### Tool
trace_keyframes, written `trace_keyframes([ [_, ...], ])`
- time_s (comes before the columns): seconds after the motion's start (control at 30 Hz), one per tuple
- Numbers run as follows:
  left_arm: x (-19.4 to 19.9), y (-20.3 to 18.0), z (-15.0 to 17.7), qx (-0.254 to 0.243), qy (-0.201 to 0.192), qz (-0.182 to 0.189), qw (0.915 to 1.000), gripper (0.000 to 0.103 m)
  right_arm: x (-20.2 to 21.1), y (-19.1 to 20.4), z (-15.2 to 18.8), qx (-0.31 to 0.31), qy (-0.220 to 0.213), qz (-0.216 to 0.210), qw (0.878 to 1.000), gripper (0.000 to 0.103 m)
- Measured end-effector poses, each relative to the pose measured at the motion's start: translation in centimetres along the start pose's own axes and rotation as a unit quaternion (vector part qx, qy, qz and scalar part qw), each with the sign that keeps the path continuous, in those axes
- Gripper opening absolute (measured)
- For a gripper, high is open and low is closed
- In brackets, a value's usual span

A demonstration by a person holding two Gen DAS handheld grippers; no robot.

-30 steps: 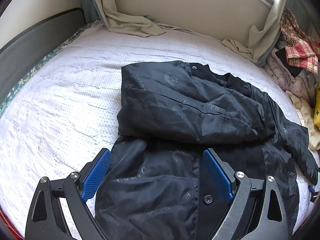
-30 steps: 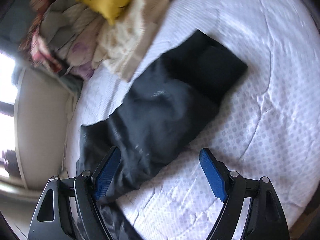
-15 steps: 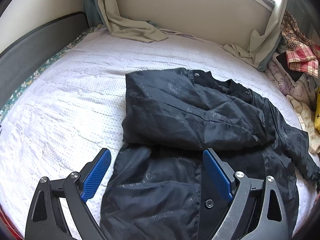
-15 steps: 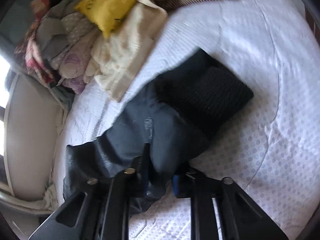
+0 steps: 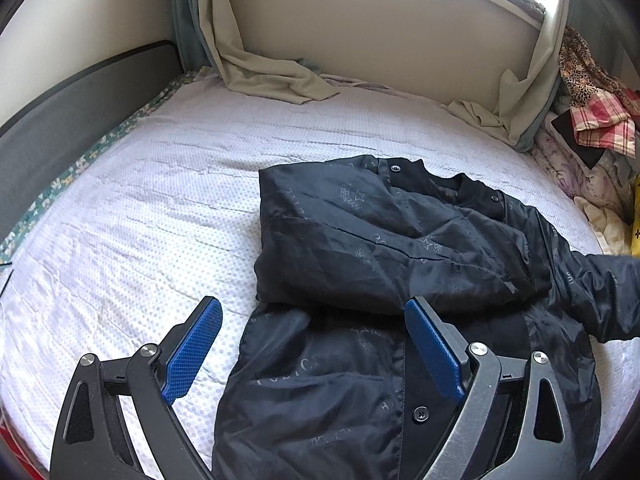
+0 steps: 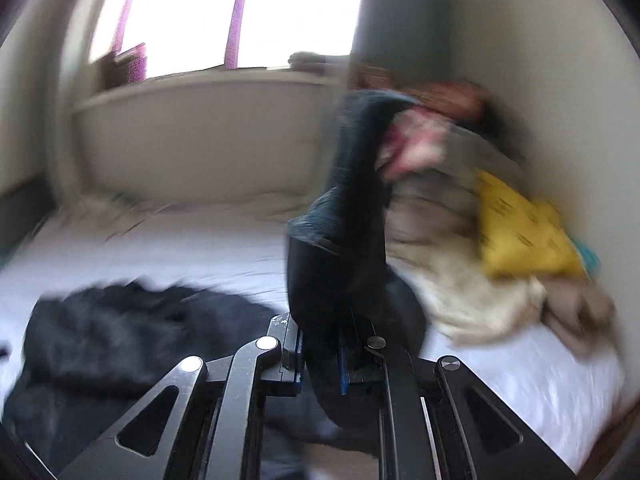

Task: Fold large clothes

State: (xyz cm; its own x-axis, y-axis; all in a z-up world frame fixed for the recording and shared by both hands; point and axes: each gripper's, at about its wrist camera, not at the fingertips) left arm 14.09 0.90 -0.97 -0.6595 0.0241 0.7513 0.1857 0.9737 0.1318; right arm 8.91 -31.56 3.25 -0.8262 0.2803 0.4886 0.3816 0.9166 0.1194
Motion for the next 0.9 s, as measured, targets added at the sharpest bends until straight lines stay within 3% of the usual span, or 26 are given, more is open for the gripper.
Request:
trace_keyframes([
  [0.1, -0.2, 0.2, 0.0, 0.004, 0.004, 0.003, 1.0000, 0.094, -1.7, 6.6, 2.6, 0.092, 0.047, -0.041, 0.994, 0.008],
  [0.23, -0.4, 0.8, 0.1, 0.014, 0.010, 0.009, 0.9998, 0.094, -4.8, 13.6, 7.9, 0.200, 0.117, -0.062, 0.971, 0.007],
  [0.43, -1.2, 1.8, 0.2, 0.040, 0.027, 0.038, 0.9981, 0.094, -7.5, 17.1, 13.1, 0.275, 0.197, -0.059, 0.939, 0.011],
  [0.5, -1.3, 1.8, 0.1, 0.042, 0.031, 0.046, 0.9976, 0.094, -7.4, 16.7, 12.5, 0.262, 0.220, -0.083, 0.936, 0.030],
  [0.57, -1.3, 1.7, 0.1, 0.044, 0.032, 0.052, 0.9972, 0.094, -6.8, 15.5, 10.8, 0.215, 0.248, -0.139, 0.934, 0.067],
  [0.7, -1.4, 1.1, 0.2, 0.037, 0.037, 0.066, 0.9965, 0.094, -5.9, 11.5, 6.6, 0.085, 0.292, -0.251, 0.919, 0.072],
  [0.77, -1.8, 0.5, 0.3, 0.032, 0.042, 0.079, 0.9955, 0.091, -5.8, 9.4, 4.6, 0.028, 0.283, -0.257, 0.924, 0.076],
  [0.9, -4.0, -1.7, 0.2, 0.025, 0.074, 0.140, 0.9871, 0.078, -7.5, 4.7, 1.4, -0.067, 0.256, -0.213, 0.941, 0.077],
])
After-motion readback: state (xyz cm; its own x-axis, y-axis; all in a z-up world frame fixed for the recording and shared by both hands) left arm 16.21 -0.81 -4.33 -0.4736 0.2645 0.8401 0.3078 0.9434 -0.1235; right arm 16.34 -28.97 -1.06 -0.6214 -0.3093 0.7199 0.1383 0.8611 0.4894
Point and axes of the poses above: each gripper's, at about its wrist camera, not at the fingertips, and x roughly against the way its jaws point, y to its left, z to its underside, and after that the axes turned 13 degrees about -x, right-handed
